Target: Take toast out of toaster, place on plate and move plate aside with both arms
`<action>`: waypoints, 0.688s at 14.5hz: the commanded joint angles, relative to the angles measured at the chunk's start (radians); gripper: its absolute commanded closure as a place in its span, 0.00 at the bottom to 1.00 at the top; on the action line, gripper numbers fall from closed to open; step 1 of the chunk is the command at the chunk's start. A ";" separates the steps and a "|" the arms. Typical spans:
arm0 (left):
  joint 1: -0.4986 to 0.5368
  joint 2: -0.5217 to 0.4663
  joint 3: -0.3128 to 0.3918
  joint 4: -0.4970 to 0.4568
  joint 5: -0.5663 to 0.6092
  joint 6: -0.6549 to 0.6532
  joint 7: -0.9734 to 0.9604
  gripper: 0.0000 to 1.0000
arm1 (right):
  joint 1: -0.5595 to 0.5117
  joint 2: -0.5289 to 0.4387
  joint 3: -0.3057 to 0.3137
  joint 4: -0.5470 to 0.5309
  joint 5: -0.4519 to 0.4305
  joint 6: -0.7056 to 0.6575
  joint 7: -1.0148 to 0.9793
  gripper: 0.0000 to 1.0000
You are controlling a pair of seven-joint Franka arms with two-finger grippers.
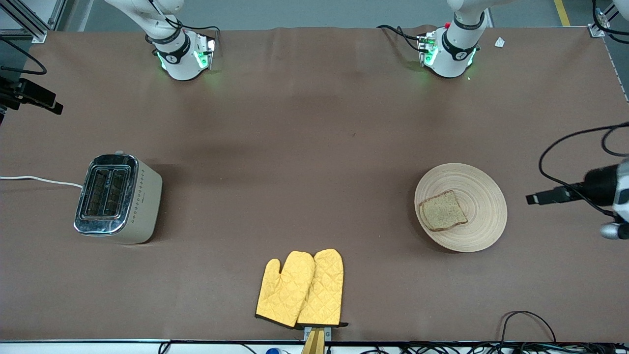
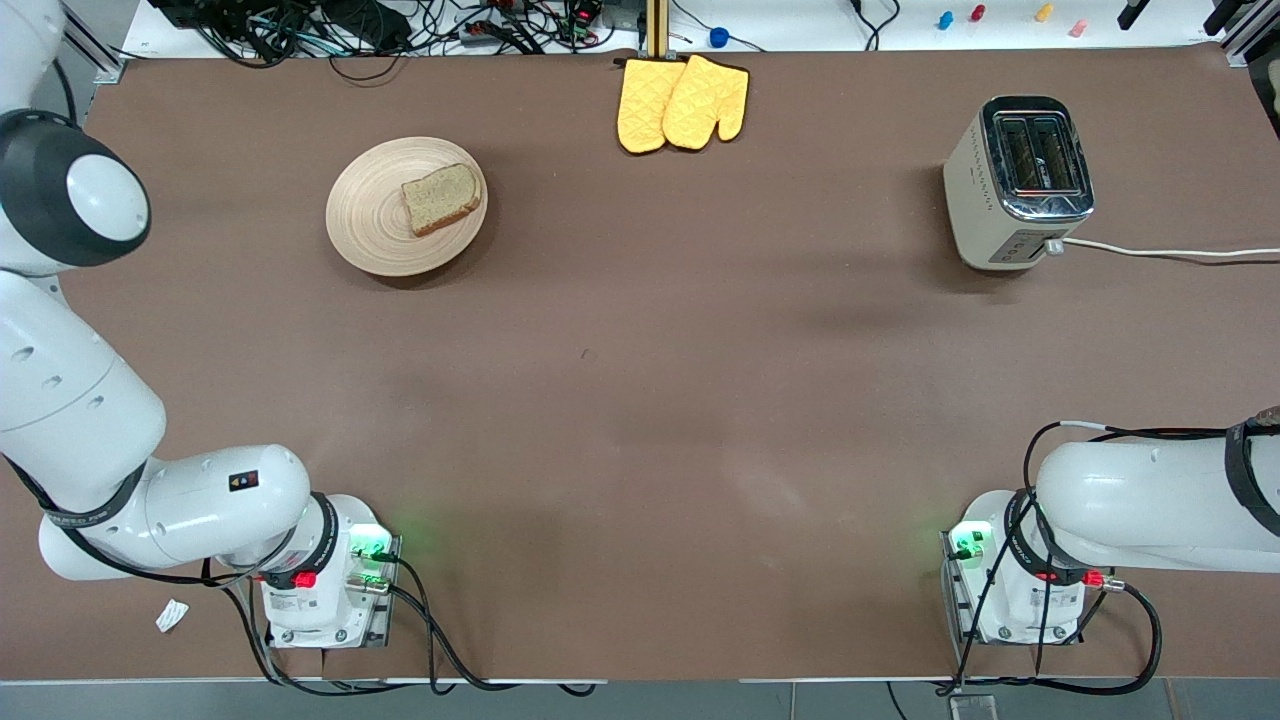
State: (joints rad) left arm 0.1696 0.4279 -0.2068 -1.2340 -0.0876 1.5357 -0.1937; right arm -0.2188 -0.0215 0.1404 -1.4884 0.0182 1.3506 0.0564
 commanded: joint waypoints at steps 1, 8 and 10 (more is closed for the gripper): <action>-0.076 -0.084 0.009 -0.033 0.136 -0.042 -0.026 0.00 | -0.010 -0.006 0.018 0.002 0.003 -0.010 -0.003 0.00; -0.220 -0.361 0.174 -0.206 0.157 -0.098 0.058 0.00 | -0.008 -0.006 0.019 0.002 0.005 -0.010 -0.006 0.00; -0.216 -0.417 0.176 -0.229 0.157 -0.108 0.111 0.00 | -0.008 -0.006 0.019 0.002 0.005 -0.008 -0.007 0.00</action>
State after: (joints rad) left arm -0.0378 0.1092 -0.0437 -1.3703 0.0622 1.4206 -0.1296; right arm -0.2183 -0.0215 0.1501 -1.4880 0.0184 1.3492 0.0560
